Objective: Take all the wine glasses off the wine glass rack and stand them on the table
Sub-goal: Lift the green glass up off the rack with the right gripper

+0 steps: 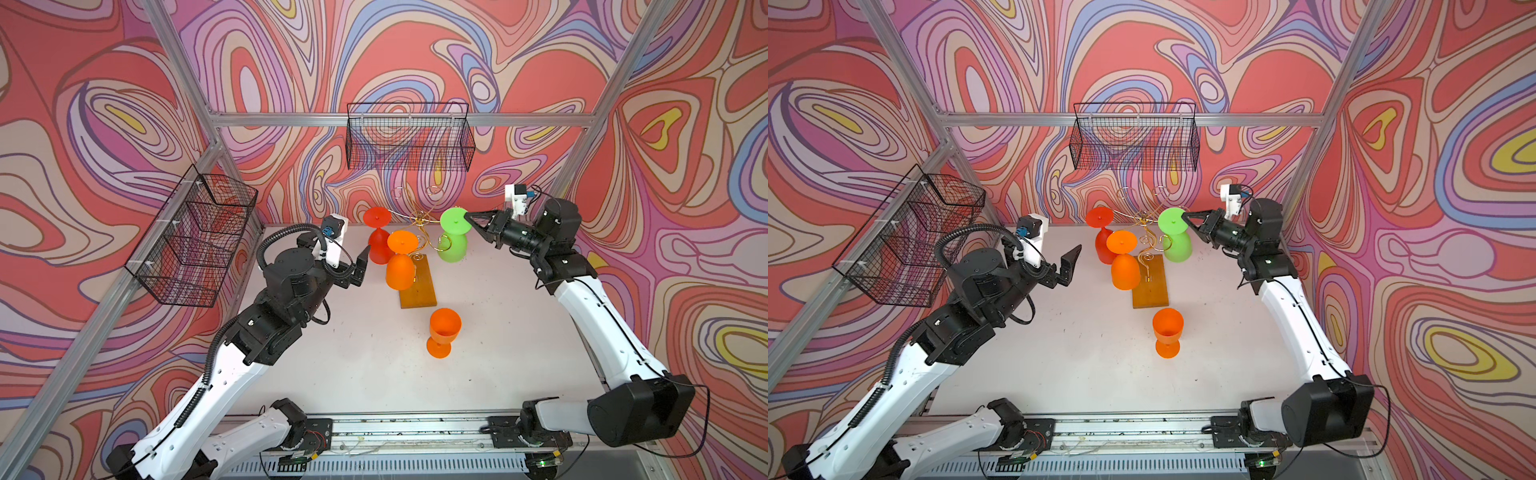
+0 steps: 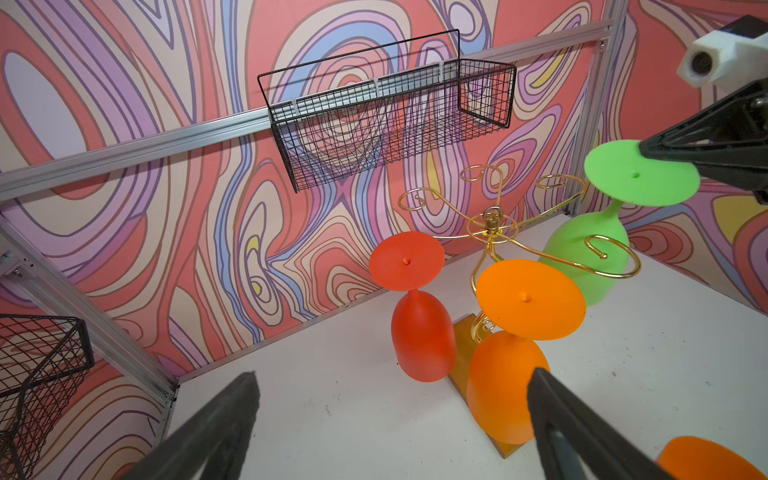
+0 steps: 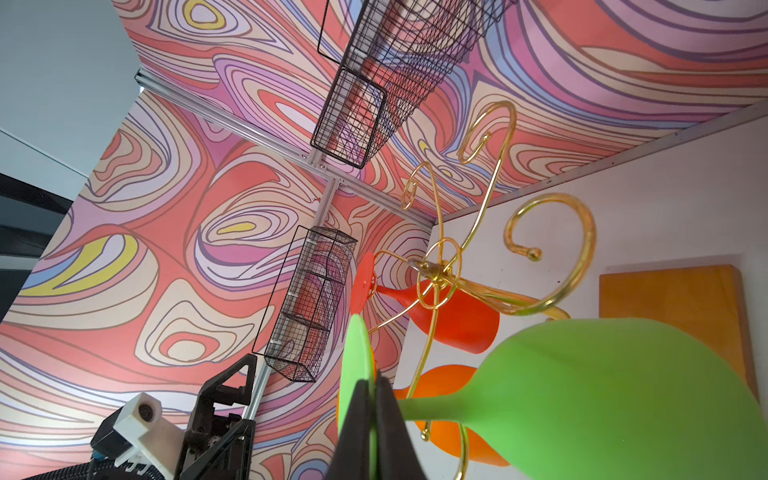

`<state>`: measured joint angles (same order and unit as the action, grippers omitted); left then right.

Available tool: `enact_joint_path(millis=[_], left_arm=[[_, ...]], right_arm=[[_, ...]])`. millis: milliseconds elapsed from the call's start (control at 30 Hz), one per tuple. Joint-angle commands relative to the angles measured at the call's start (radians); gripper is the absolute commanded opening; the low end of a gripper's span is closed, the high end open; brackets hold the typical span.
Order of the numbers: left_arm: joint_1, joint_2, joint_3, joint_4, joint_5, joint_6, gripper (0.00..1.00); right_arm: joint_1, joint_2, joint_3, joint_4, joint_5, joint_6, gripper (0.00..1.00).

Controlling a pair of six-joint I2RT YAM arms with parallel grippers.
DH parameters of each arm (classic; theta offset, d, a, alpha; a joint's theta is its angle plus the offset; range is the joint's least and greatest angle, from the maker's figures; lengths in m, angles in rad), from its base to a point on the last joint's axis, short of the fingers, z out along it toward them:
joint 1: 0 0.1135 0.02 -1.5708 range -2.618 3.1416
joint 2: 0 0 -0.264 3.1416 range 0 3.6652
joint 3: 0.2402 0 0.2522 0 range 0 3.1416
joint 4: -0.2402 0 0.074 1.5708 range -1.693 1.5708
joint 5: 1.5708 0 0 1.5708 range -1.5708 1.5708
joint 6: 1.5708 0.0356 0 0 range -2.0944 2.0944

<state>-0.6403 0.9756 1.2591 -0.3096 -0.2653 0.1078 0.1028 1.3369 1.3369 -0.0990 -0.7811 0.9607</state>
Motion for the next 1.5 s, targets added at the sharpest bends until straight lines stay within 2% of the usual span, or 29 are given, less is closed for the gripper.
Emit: enact_joint_path(millis=[0, 267, 500, 733, 933, 1200, 1367, 1467], left_arm=[[0.007, -0.015, 0.033, -0.015, 0.012, 0.001, 1.0], [0.007, -0.019, 0.033, -0.01, 0.037, -0.007, 1.0], [0.007, -0.003, 0.029, 0.017, 0.097, -0.031, 1.0], [0.007, 0.02, 0.029, 0.091, 0.221, -0.073, 1.0], [0.007, 0.055, 0.031, 0.17, 0.363, -0.108, 1.0], [0.016, 0.12, 0.036, 0.309, 0.684, -0.092, 1.0], [0.064, 0.183, 0.075, 0.391, 0.827, -0.144, 1.0], [0.13, 0.215, 0.061, 0.542, 0.923, -0.243, 0.98]], right_arm=[[-0.016, -0.042, 0.01, -0.05, 0.006, -0.037, 0.0], [-0.032, -0.108, 0.05, -0.145, 0.016, -0.082, 0.0], [-0.034, -0.143, 0.155, -0.194, 0.014, -0.099, 0.0], [-0.034, -0.132, 0.248, -0.107, -0.033, -0.041, 0.0], [-0.033, -0.102, 0.267, 0.136, -0.091, 0.108, 0.0], [-0.033, -0.057, 0.268, 0.565, -0.138, 0.334, 0.0], [-0.033, 0.001, 0.25, 0.928, -0.135, 0.579, 0.0], [-0.033, 0.049, 0.242, 1.126, -0.111, 0.73, 0.0]])
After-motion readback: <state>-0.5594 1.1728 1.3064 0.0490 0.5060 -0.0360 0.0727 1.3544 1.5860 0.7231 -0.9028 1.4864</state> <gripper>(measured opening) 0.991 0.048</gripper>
